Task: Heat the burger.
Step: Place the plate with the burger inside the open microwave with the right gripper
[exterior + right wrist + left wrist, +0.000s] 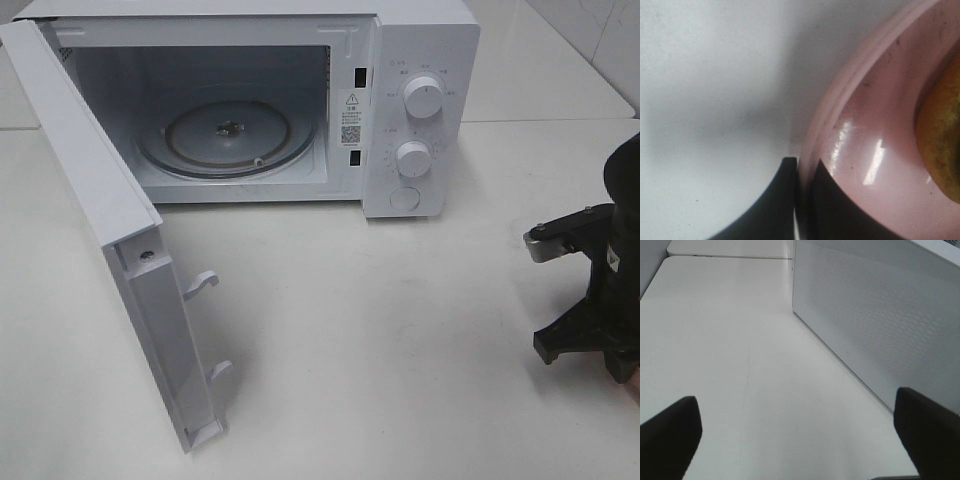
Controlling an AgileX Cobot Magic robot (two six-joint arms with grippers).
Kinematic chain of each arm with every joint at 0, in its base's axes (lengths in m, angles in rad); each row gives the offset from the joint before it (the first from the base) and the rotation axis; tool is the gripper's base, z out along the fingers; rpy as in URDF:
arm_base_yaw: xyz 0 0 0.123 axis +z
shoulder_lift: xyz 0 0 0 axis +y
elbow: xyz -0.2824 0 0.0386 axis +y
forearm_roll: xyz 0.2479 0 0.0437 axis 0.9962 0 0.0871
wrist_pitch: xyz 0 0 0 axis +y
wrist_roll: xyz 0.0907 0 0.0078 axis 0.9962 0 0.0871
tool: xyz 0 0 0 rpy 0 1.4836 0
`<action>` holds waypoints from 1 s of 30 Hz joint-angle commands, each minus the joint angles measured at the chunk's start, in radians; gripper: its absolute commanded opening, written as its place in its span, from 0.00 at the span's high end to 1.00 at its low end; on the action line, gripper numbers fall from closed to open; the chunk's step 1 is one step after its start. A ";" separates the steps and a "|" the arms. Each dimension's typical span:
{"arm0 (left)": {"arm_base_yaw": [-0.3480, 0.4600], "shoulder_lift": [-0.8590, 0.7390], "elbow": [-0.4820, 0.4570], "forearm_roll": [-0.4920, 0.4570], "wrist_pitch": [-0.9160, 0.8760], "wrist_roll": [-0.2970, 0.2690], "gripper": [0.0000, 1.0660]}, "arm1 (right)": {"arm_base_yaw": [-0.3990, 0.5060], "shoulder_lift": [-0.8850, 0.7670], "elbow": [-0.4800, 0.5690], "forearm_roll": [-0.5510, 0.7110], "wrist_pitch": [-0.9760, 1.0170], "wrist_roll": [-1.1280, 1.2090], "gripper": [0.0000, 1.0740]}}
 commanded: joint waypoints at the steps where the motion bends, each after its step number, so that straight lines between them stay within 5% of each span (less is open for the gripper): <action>1: 0.002 -0.018 0.000 -0.001 -0.008 0.000 0.08 | 0.034 -0.012 0.005 -0.070 0.028 0.045 1.00; 30: 0.002 -0.018 0.000 -0.001 -0.008 0.000 0.08 | 0.260 -0.294 0.104 -0.194 0.169 0.135 1.00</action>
